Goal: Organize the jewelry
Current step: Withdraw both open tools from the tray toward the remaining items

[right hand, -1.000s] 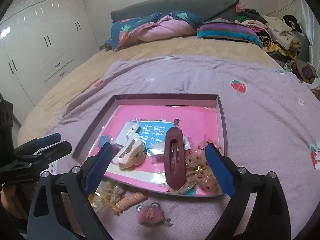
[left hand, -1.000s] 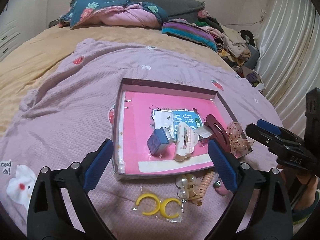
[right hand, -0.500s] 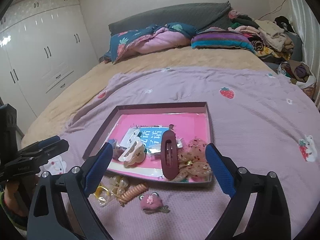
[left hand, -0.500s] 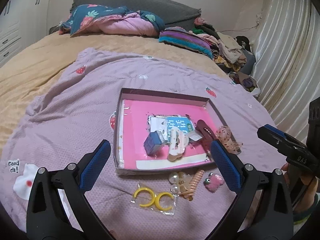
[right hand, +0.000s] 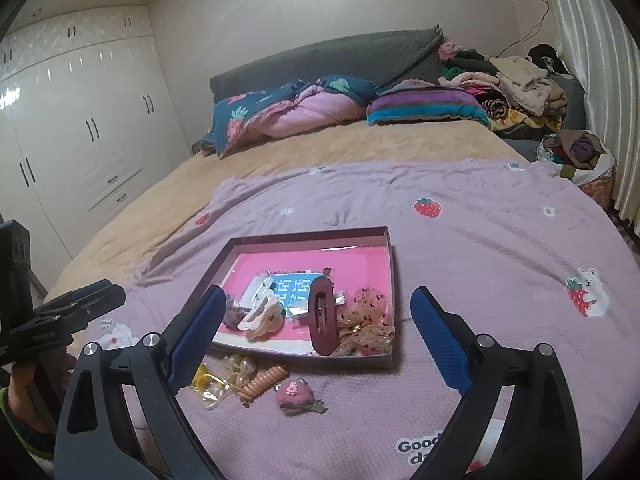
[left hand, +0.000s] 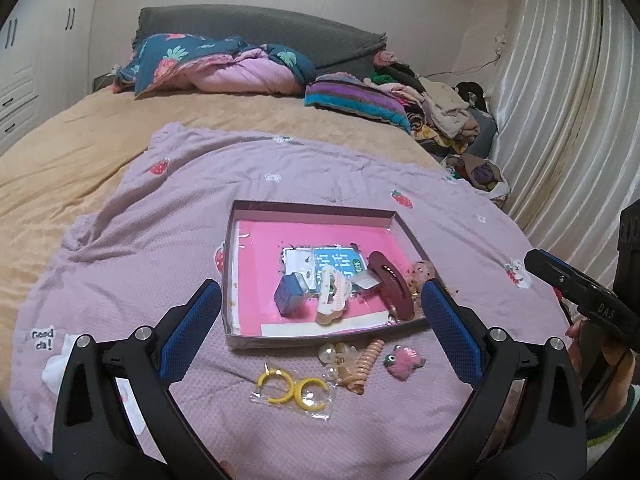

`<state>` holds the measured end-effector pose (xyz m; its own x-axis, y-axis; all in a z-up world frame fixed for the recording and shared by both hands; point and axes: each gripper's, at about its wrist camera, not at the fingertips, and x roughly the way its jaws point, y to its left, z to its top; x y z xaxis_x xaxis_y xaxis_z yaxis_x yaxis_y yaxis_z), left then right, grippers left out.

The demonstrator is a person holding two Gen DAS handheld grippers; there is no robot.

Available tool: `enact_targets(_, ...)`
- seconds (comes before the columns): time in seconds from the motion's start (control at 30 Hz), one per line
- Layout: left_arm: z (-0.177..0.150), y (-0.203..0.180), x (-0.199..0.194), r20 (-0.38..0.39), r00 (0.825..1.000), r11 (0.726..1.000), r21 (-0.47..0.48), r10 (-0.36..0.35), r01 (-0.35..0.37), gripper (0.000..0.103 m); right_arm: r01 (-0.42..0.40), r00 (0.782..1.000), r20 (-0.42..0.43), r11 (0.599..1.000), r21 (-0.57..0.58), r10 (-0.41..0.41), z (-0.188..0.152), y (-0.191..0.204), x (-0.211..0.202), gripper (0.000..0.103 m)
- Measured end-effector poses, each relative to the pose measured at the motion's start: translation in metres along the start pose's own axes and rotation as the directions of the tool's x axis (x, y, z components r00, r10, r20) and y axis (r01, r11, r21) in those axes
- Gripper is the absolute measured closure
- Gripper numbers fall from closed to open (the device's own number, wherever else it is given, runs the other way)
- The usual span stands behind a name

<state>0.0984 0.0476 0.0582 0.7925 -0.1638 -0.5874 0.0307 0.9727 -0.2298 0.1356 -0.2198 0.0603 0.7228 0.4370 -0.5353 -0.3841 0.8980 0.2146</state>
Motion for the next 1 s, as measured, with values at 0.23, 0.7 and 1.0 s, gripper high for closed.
enact_targets(0.23,-0.002,-0.01,-0.016,0.022,1.0,1.0,0.018,-0.022,0.021,0.01,-0.012,0.999,0.036,1.0,-0.011,0.012,0.0,0.005,-0.024,0.01)
enact_targets(0.7,-0.017,-0.014,-0.028,0.014,1.0,0.999,0.045,-0.015,0.015,0.01,-0.009,0.999,0.037,0.999,-0.043,0.01,-0.015,0.014,-0.046,0.007)
enact_targets(1.0,-0.039,0.0,-0.02,-0.044,0.999,0.999,0.042,0.028,-0.026,0.01,-0.016,1.0,-0.005,0.997,-0.074,0.016,-0.031,0.022,-0.043,0.007)
